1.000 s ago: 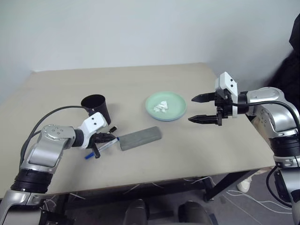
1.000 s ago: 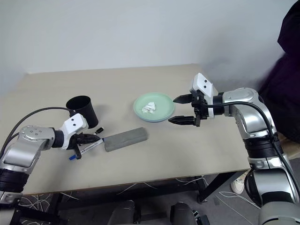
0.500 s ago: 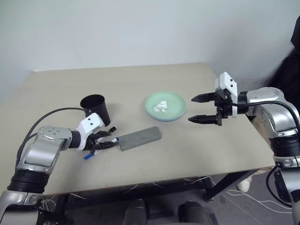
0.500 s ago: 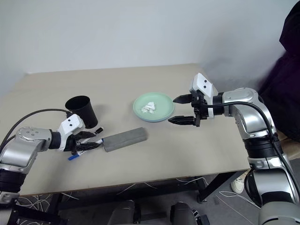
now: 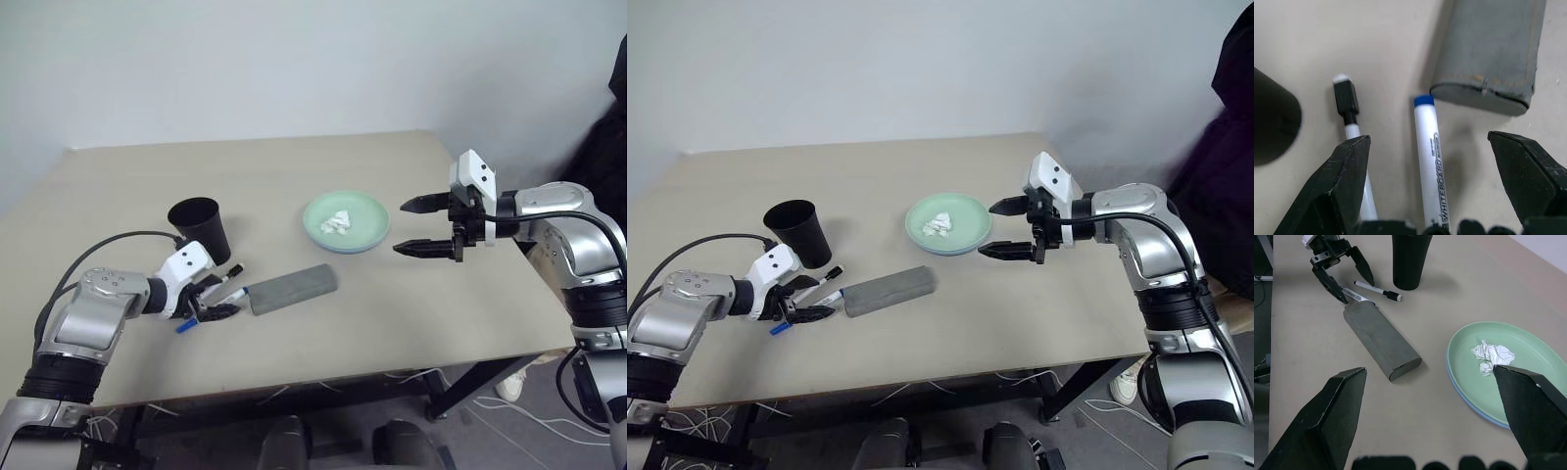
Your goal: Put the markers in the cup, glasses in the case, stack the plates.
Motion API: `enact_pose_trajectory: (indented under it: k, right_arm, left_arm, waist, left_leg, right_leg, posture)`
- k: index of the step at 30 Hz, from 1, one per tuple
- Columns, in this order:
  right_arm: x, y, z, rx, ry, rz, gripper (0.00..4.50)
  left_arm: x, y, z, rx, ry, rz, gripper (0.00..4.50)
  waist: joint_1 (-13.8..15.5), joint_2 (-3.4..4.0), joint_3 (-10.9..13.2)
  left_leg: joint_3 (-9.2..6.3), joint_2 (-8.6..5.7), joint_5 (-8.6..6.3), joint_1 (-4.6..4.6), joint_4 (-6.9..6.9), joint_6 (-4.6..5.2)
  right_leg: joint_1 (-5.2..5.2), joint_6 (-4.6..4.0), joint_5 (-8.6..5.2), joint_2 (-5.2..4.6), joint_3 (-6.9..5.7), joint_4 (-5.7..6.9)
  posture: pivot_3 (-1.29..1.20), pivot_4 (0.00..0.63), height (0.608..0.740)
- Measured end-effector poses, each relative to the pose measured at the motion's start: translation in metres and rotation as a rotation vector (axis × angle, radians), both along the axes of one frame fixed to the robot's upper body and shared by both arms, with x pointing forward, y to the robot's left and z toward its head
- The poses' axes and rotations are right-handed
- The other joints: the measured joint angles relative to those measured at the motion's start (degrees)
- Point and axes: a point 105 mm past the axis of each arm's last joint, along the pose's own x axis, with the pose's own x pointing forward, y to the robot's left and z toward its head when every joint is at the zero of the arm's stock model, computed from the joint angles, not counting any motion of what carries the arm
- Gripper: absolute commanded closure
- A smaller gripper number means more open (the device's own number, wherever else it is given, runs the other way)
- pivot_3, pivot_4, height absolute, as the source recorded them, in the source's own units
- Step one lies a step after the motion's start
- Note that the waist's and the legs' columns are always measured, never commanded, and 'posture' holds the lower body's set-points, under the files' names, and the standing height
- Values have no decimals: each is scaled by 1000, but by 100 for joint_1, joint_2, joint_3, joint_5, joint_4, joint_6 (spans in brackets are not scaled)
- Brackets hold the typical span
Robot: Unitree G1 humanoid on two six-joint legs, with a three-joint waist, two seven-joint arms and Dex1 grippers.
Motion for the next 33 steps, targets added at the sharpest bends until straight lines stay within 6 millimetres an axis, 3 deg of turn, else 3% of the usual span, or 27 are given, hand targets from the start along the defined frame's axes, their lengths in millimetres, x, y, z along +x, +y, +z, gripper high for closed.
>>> enact_pose_trajectory:
  k: [4,19,24,31,33]
  right_arm:
    - [1,0,0,1,-3,-5,0]
    - [1,2,0,8,-5,-7,0]
    - [2,2,0,8,-6,-10,0]
    - [3,3,1,13,-16,-15,0]
    - [3,5,1,19,-17,-16,0]
  left_arm:
    - [-2,-3,-8,11,42,-12,418]
    - [8,-6,-6,67,105,-65,418]
    - [9,-4,-5,80,115,-65,1629]
    - [9,-2,-4,102,115,-67,4092]
    - [10,-1,-4,103,114,-67,4354]
  waist:
    - [0,0,0]
    - [0,0,0]
    - [-1,0,0]
    - [-2,0,0]
    - [-2,0,0]
  left_leg:
    - [0,0,0,-1,-1,0]
    - [-1,0,0,-2,5,0]
    - [-1,0,0,-2,5,0]
    - [-1,0,0,-2,5,0]
    - [-1,0,0,-2,5,0]
  right_leg:
    - [-2,0,0,0,0,0]
    - [-1,0,1,0,-1,3]
    - [-1,0,1,1,-1,3]
    - [-1,0,1,0,0,2]
    - [-1,0,1,1,0,3]
  posture:
    - [0,0,712]
    - [0,0,712]
    - [0,0,712]
    - [0,0,712]
    - [0,0,712]
